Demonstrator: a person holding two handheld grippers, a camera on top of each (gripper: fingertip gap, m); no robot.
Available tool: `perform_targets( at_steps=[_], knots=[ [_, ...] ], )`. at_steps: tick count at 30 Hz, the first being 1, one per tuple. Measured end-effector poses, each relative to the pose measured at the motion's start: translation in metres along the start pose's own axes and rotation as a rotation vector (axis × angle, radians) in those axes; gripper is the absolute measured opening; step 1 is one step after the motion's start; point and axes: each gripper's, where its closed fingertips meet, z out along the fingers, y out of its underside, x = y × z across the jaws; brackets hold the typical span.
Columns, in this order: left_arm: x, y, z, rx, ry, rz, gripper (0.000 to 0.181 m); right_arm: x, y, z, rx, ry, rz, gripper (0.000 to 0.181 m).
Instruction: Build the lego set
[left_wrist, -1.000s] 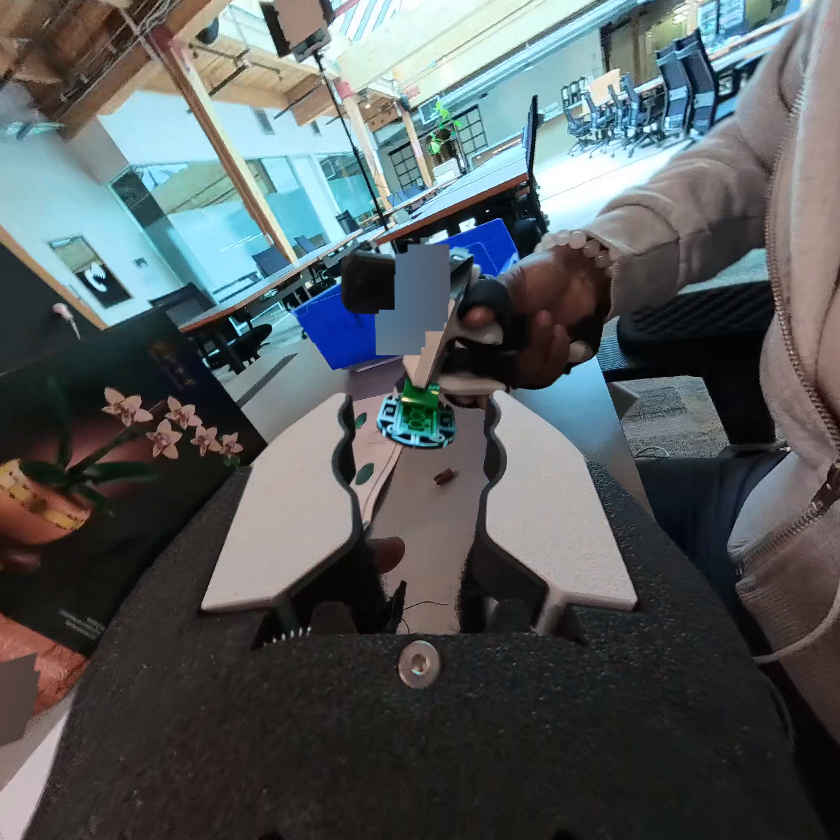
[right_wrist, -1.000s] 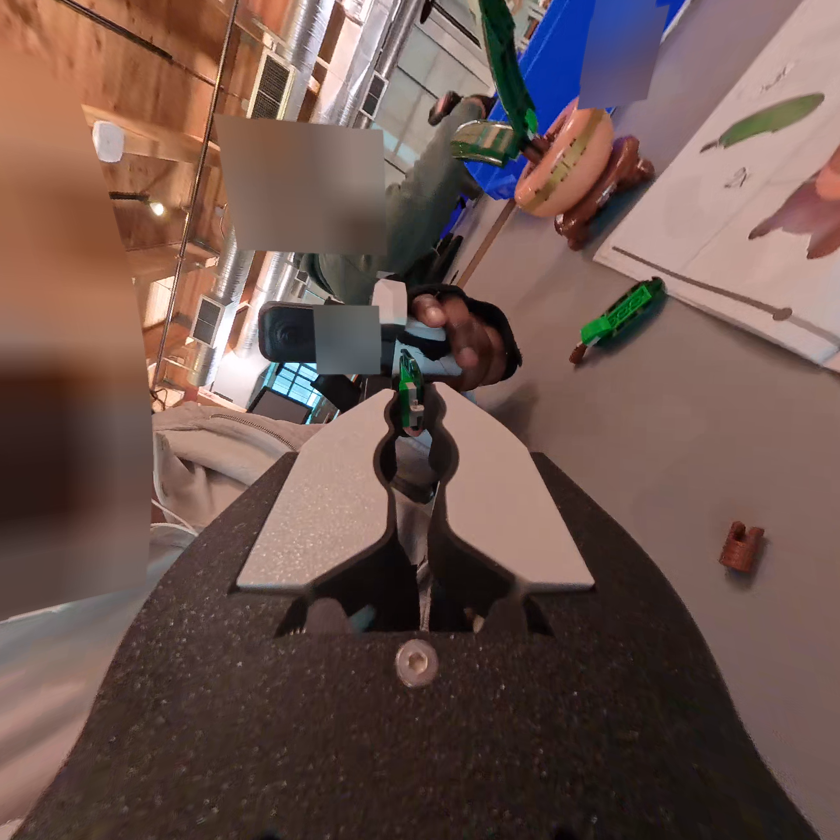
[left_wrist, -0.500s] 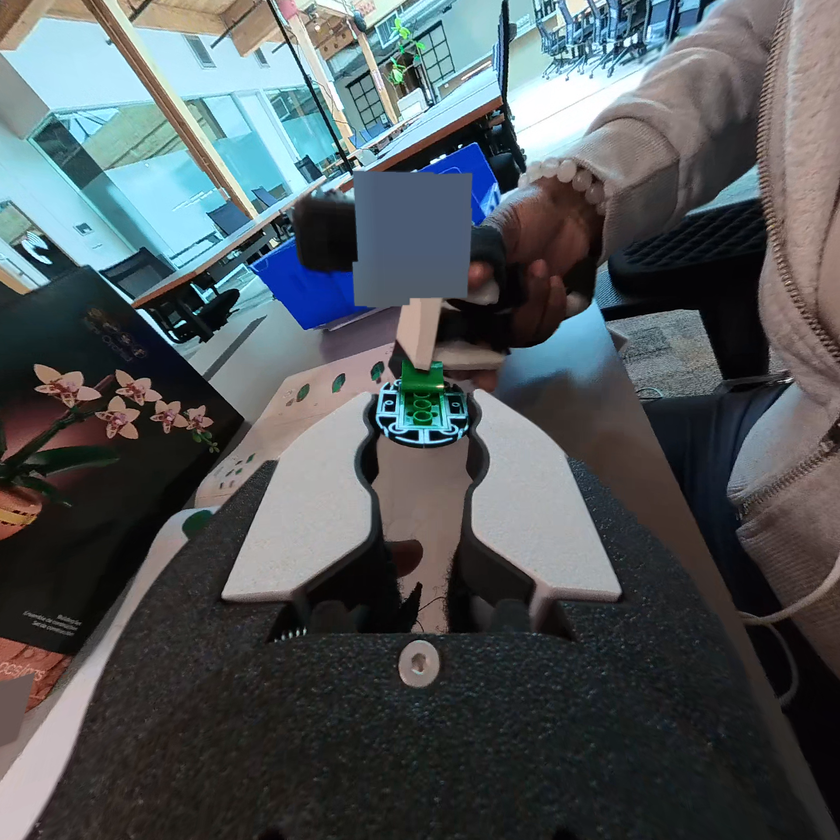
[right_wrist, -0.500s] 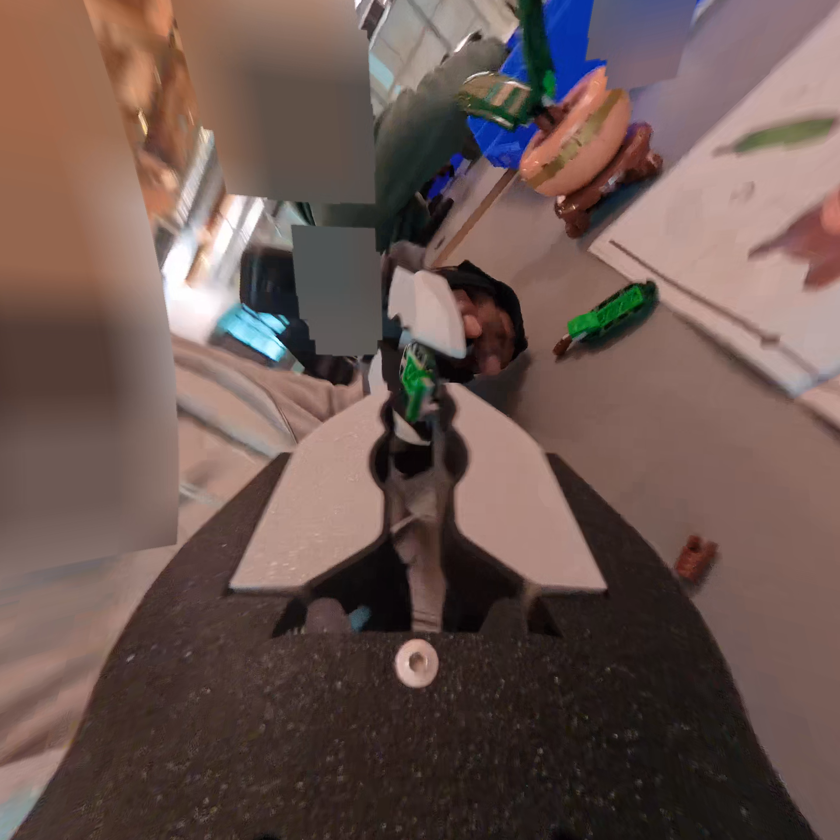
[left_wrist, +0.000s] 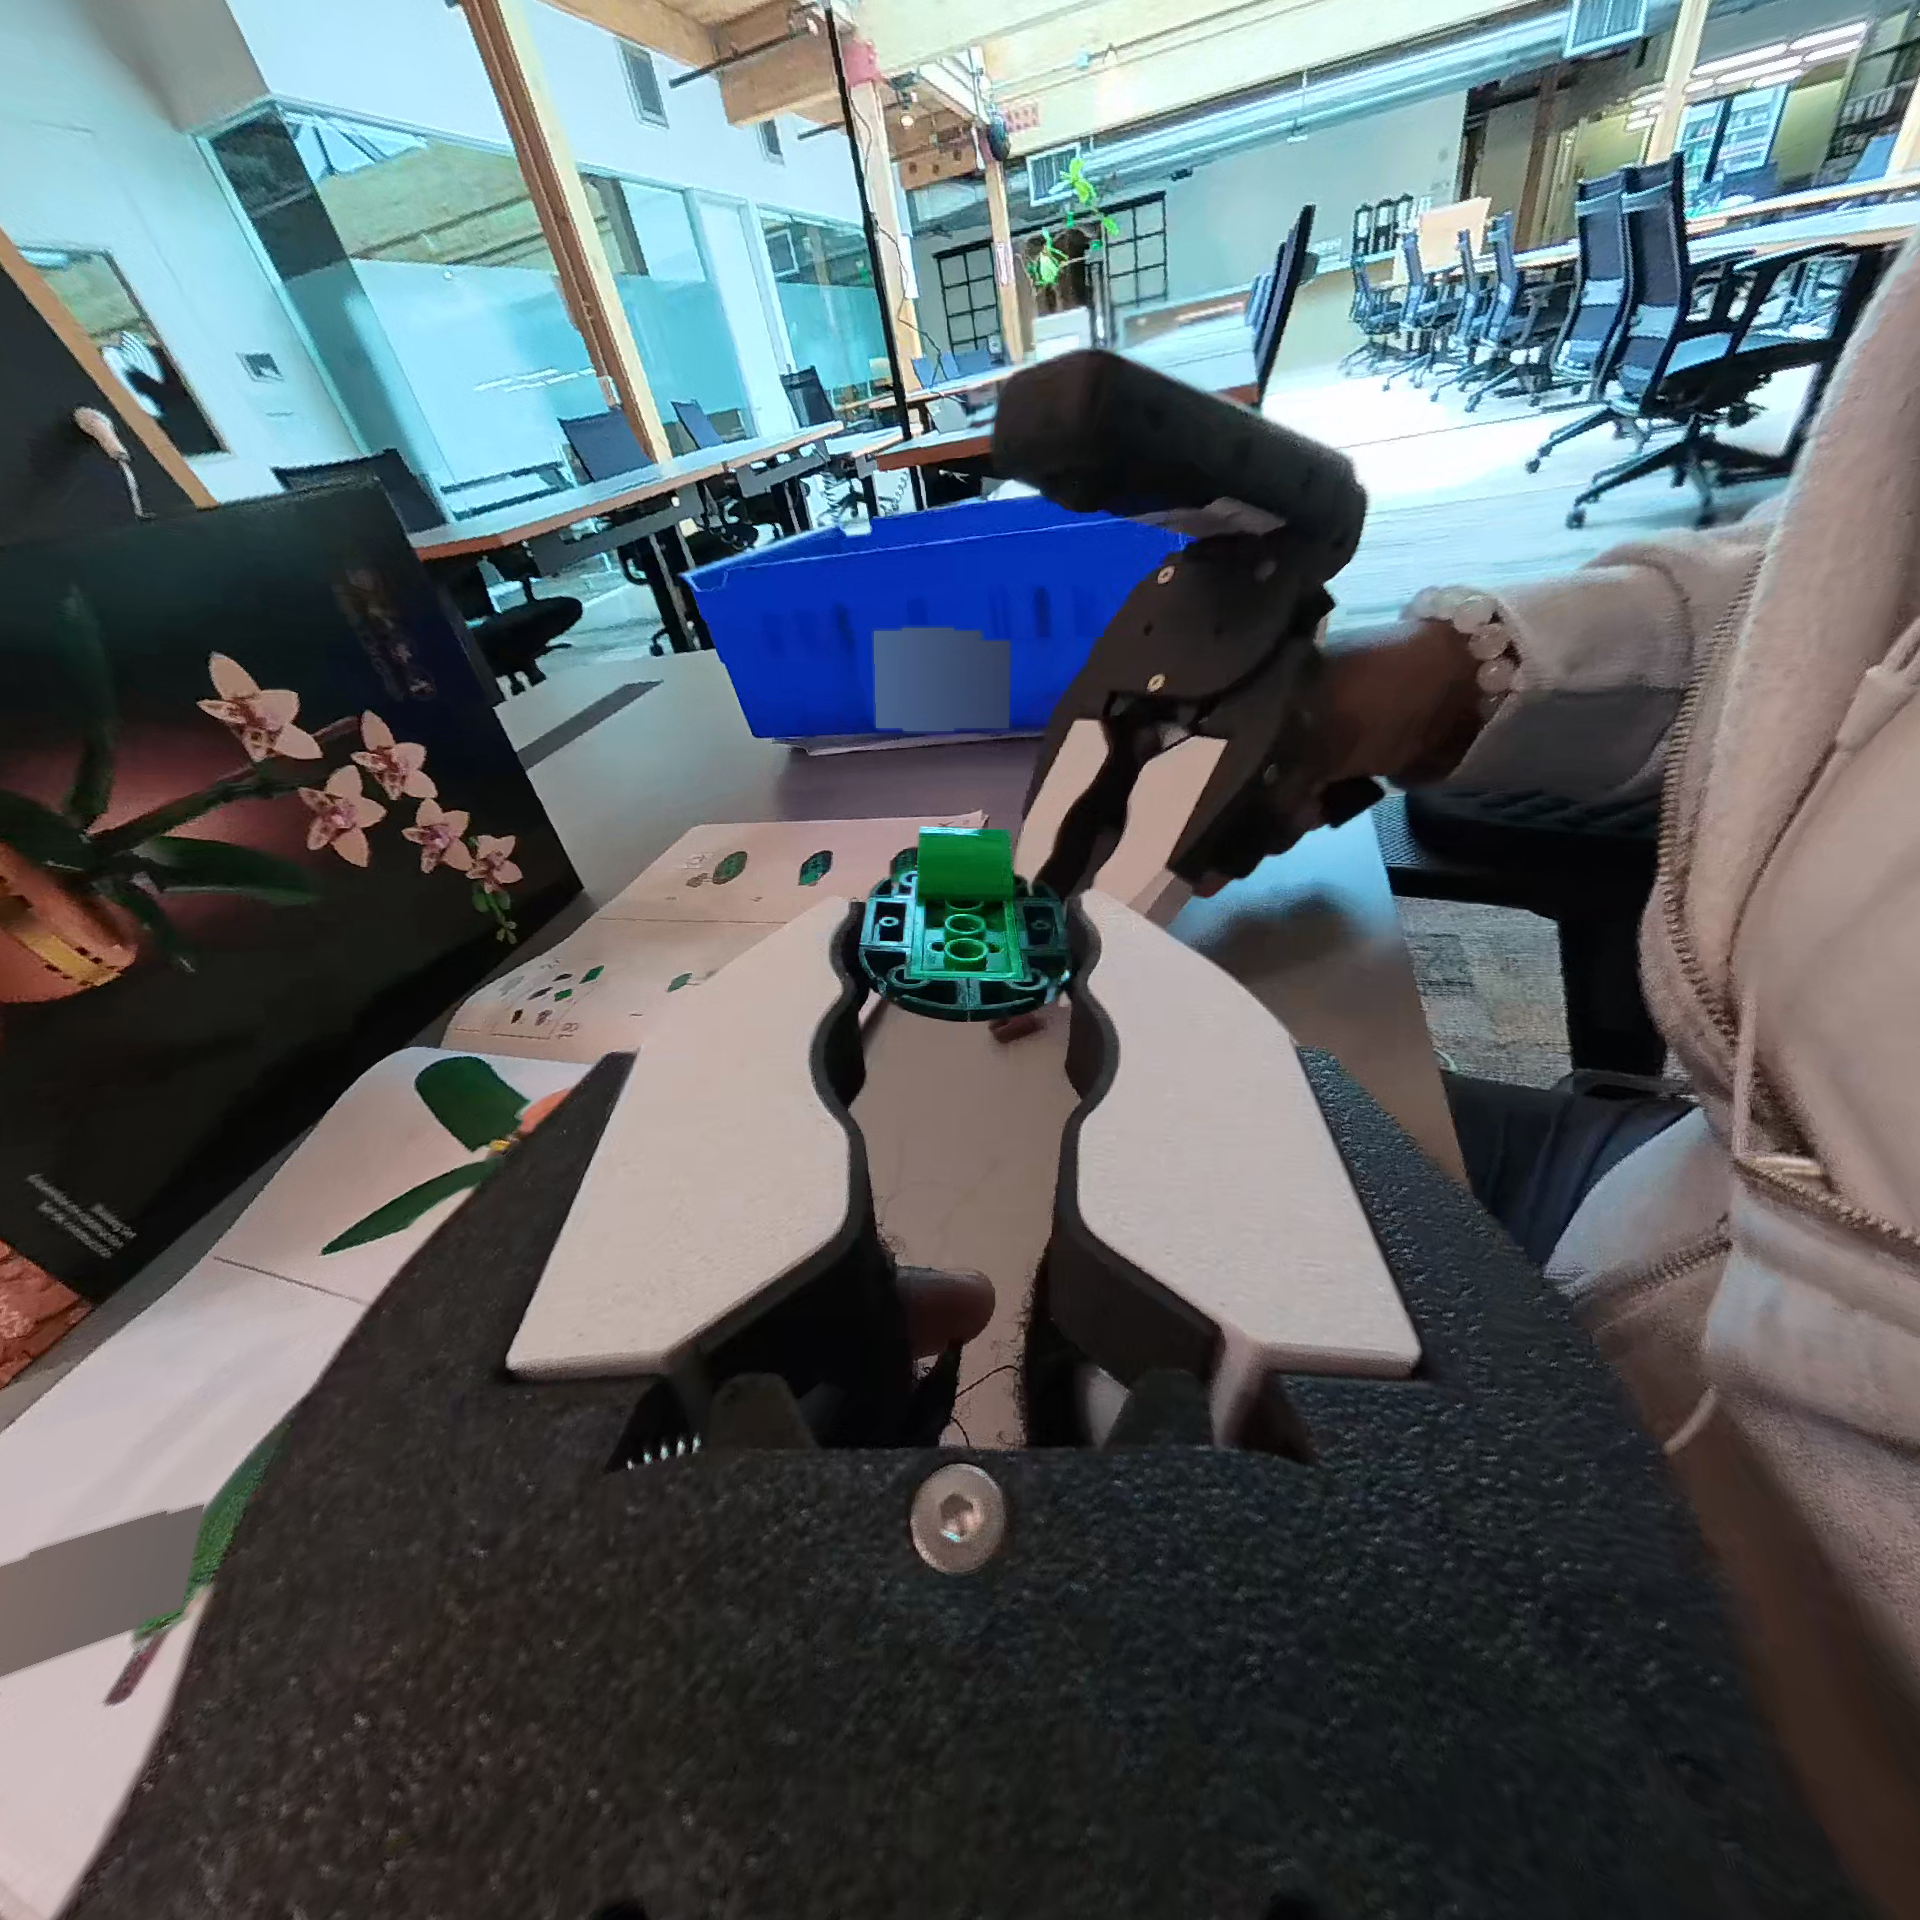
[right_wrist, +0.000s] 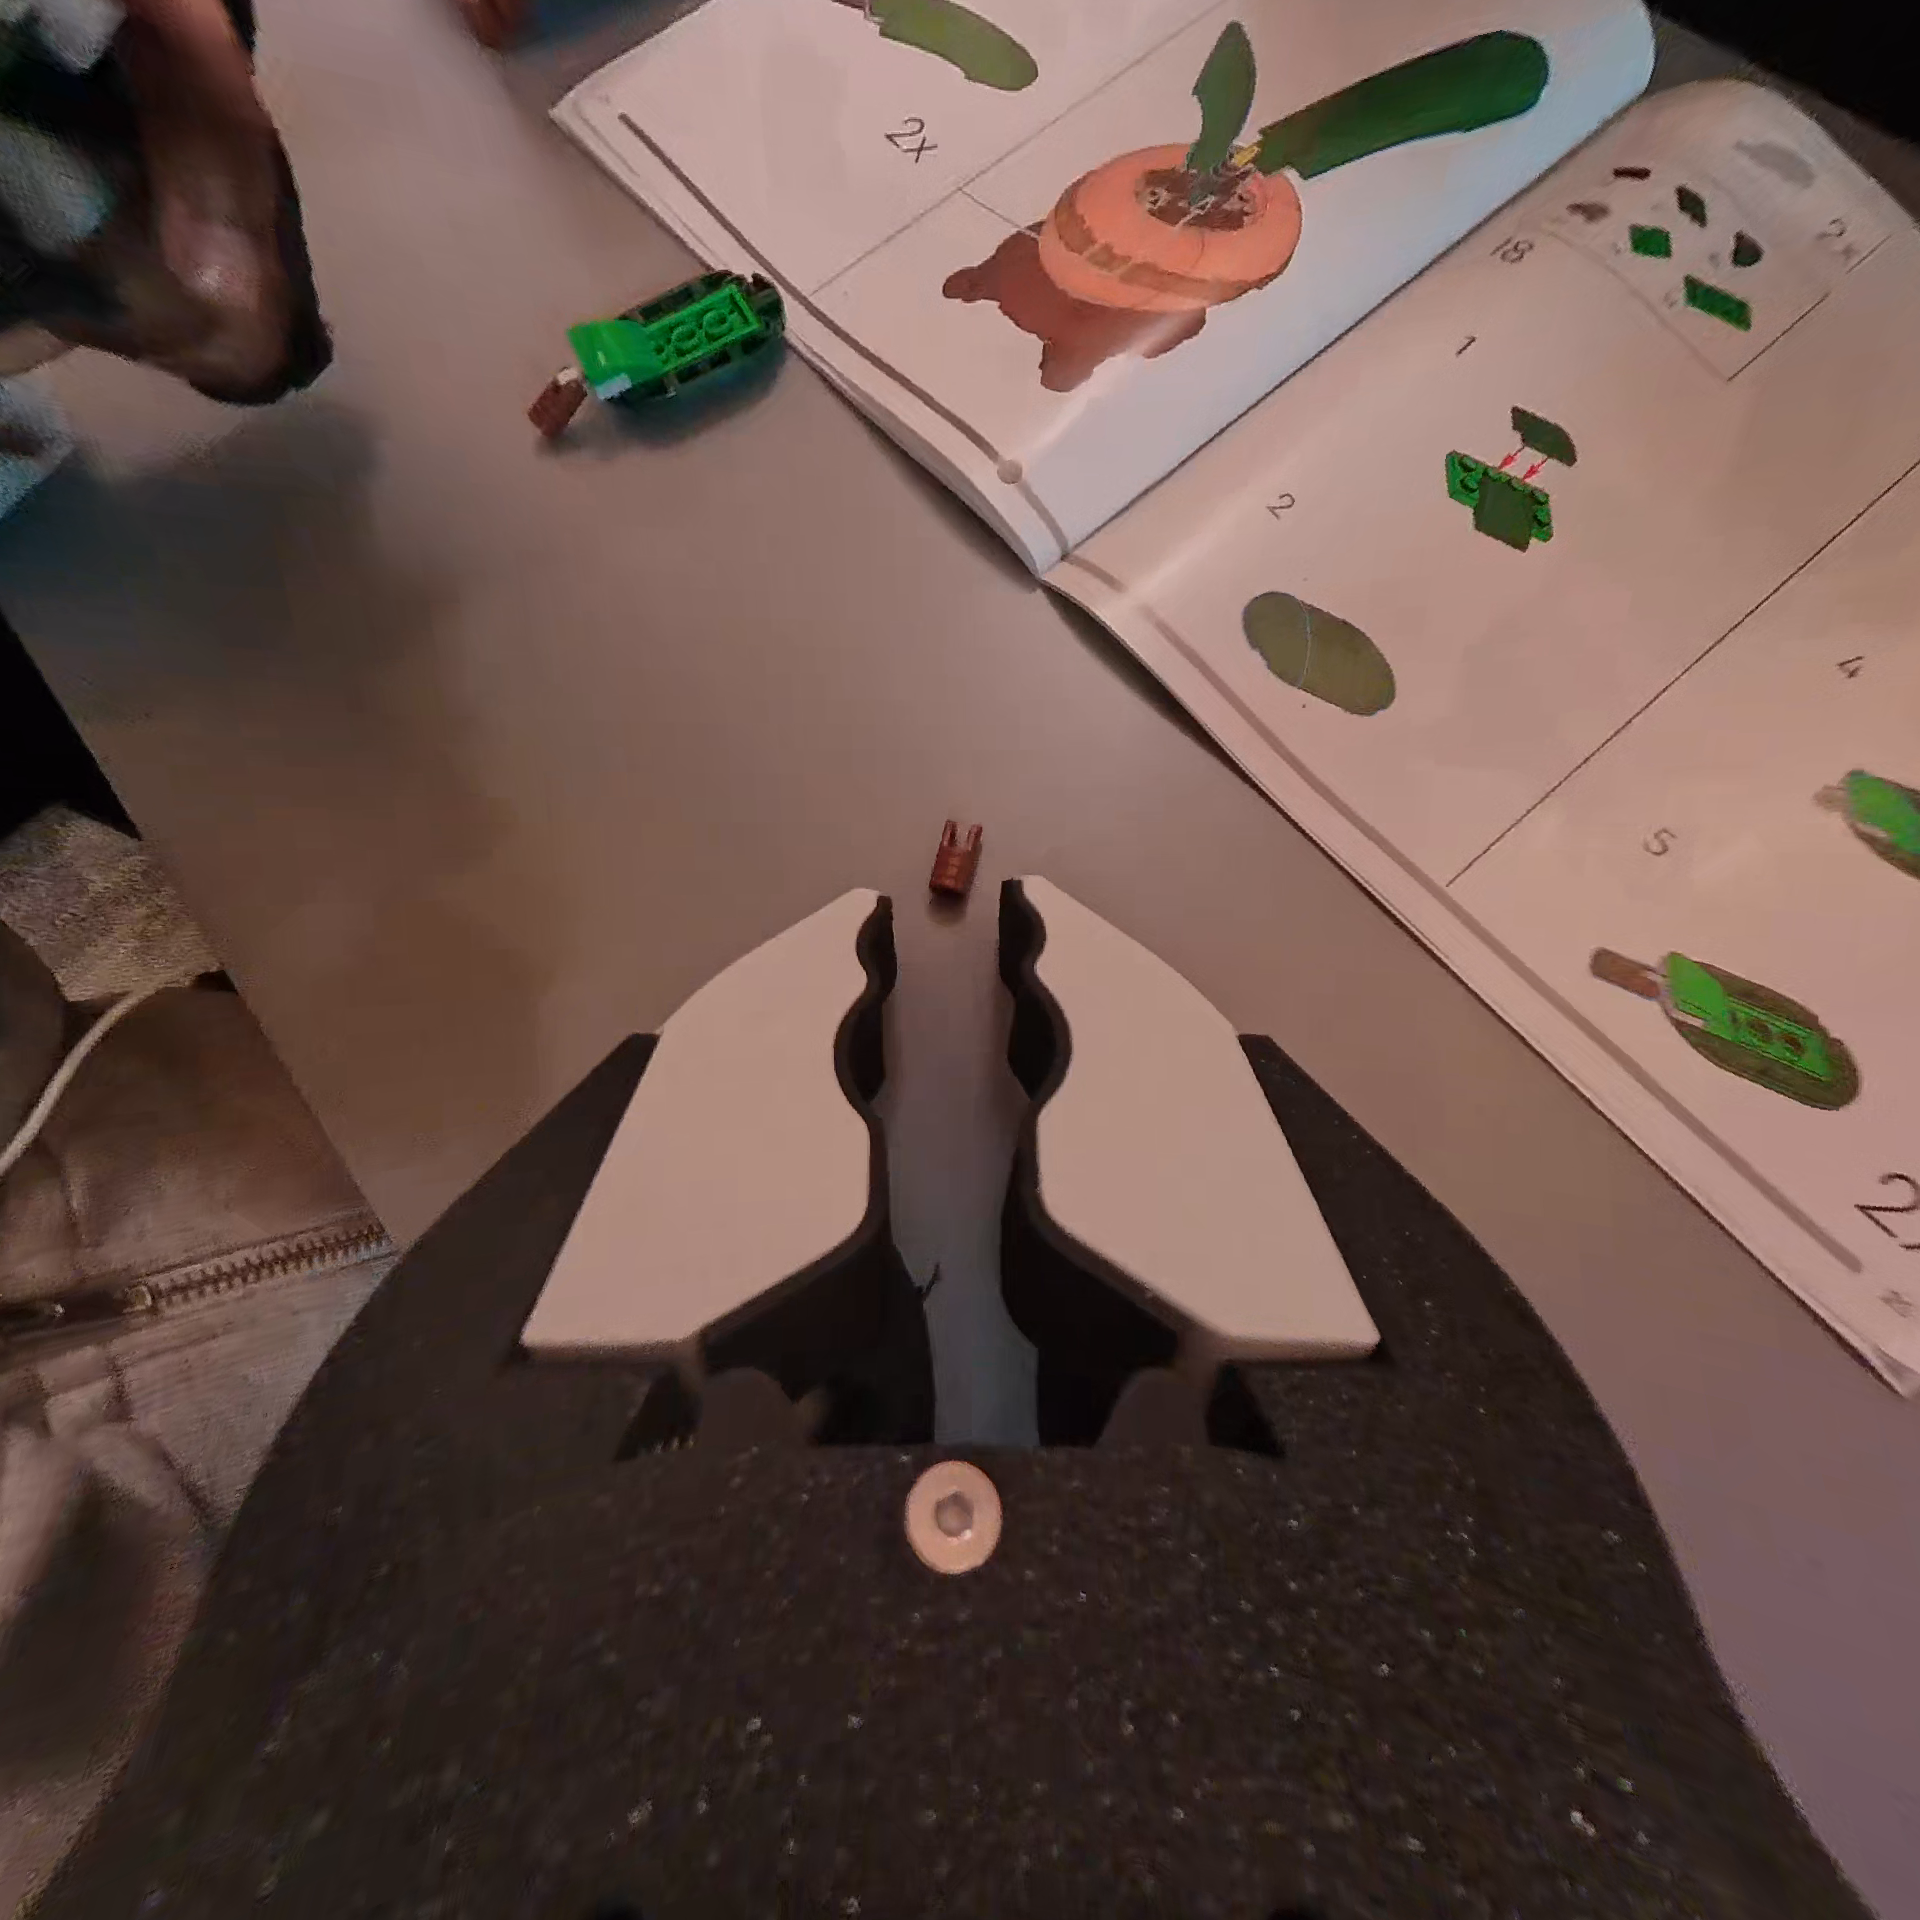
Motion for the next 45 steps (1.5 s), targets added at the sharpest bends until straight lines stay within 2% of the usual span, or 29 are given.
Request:
perform_targets(
  at_steps=[5,9,12,15,17,20,23,28,40,45],
  knots=[
    [0.002,0.004,0.004,-0.023,0.016,-0.060,0.035,0.004,0.000,0.009,-0.027,-0.004,0.017,0.011],
    [0.005,0.002,0.007,-0.007,0.046,-0.157,0.035,0.004,-0.002,0.011,-0.030,-0.028,-0.067,0.006],
    [0.009,0.002,0.008,0.001,0.114,-0.255,0.035,-0.013,-0.017,0.000,0.065,-0.209,-0.133,0.006],
    [0.018,0.006,0.005,-0.001,0.230,-0.363,0.035,-0.042,-0.049,-0.034,0.205,-0.447,-0.218,0.006],
    [0.022,0.004,0.002,0.023,0.286,-0.405,0.035,-0.057,-0.063,-0.051,0.247,-0.538,-0.308,0.006],
    [0.028,0.000,0.000,0.048,0.335,-0.404,0.035,-0.068,-0.066,-0.053,0.201,-0.566,-0.403,0.006],
    [0.030,0.000,-0.001,0.047,0.338,-0.379,0.035,-0.078,-0.071,-0.055,0.194,-0.630,-0.386,0.006],
    [0.028,-0.002,-0.002,0.067,0.319,-0.366,0.035,-0.079,-0.072,-0.046,0.156,-0.619,-0.349,0.006],
    [0.021,-0.006,-0.004,0.118,0.265,-0.368,0.035,-0.083,-0.084,-0.045,0.243,-0.633,-0.277,0.006],
    [0.016,-0.010,-0.003,0.163,0.213,-0.398,0.034,-0.083,-0.093,-0.046,0.356,-0.655,-0.172,0.006]
  ],
)
